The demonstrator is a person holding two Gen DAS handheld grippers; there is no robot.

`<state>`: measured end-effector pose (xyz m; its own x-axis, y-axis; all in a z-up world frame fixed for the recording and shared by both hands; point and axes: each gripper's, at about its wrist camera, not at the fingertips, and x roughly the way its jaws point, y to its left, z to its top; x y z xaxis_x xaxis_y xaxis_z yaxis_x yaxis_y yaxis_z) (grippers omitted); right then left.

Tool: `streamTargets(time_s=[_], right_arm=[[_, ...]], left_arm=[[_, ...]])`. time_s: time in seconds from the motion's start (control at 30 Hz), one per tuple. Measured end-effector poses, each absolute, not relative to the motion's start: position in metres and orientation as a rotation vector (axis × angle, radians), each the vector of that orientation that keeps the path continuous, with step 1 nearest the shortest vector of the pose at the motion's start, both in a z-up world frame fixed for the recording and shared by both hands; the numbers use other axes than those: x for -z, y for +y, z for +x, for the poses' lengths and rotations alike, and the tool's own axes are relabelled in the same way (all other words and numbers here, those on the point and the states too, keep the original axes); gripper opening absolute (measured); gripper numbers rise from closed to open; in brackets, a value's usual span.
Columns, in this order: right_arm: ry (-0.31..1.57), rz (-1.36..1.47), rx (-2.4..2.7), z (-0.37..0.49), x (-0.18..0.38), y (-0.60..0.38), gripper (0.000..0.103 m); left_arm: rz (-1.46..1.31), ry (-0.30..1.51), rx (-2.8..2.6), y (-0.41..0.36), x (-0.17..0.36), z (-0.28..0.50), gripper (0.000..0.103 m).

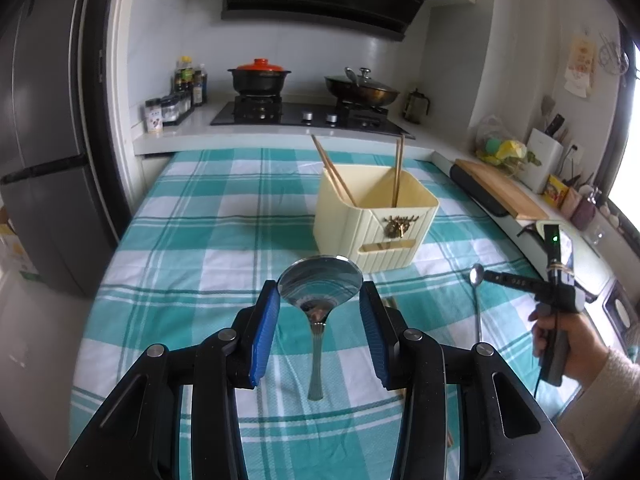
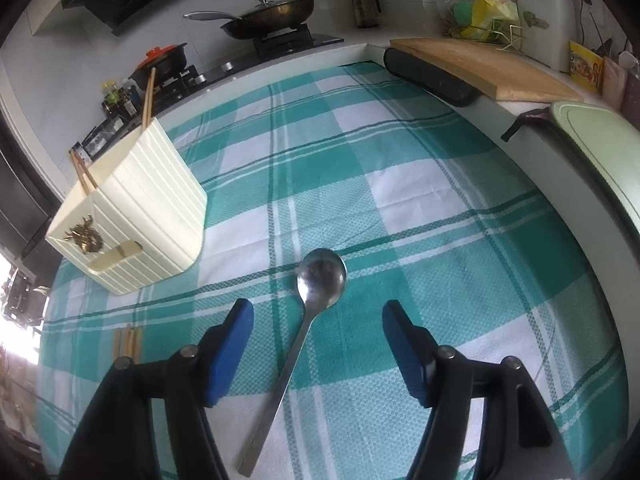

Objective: Organize utensils

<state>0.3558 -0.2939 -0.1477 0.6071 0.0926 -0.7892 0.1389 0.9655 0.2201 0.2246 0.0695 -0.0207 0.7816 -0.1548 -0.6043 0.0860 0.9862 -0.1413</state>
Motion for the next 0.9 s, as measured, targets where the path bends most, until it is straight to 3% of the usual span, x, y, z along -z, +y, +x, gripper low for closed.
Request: streamTargets(time_s=[0.2, 0.27, 0.3, 0.47, 0.9], right_arm=[[0.93, 0.176, 0.17, 0.391, 0.172, -0.263, 0.069], [0.93, 0.08, 0.231, 0.399, 0.174, -0.253, 0.054], [0.92, 0.062, 0.243, 0.4, 0.173, -0.251, 0.036], [0.818, 0.108, 0.171, 0.377, 0.156, -0.255, 0.035], [0.466, 0.019, -0.172, 0.274, 0.045, -0.23, 0.034]], left_arm=[[-0.112, 0.677, 0.12, 0.075, 0.026, 0.228, 0.041], [-0.115, 0.681, 0.113, 0.077, 0.028, 0.229, 0.041], [-0.119, 0.683, 0.111, 0.079, 0.029, 0.23, 0.041], [-0.135, 0.683, 0.11, 0.084, 0.03, 0.23, 0.041], [-0.137, 0.643, 0.132, 0.076, 0.013, 0.223, 0.041]])
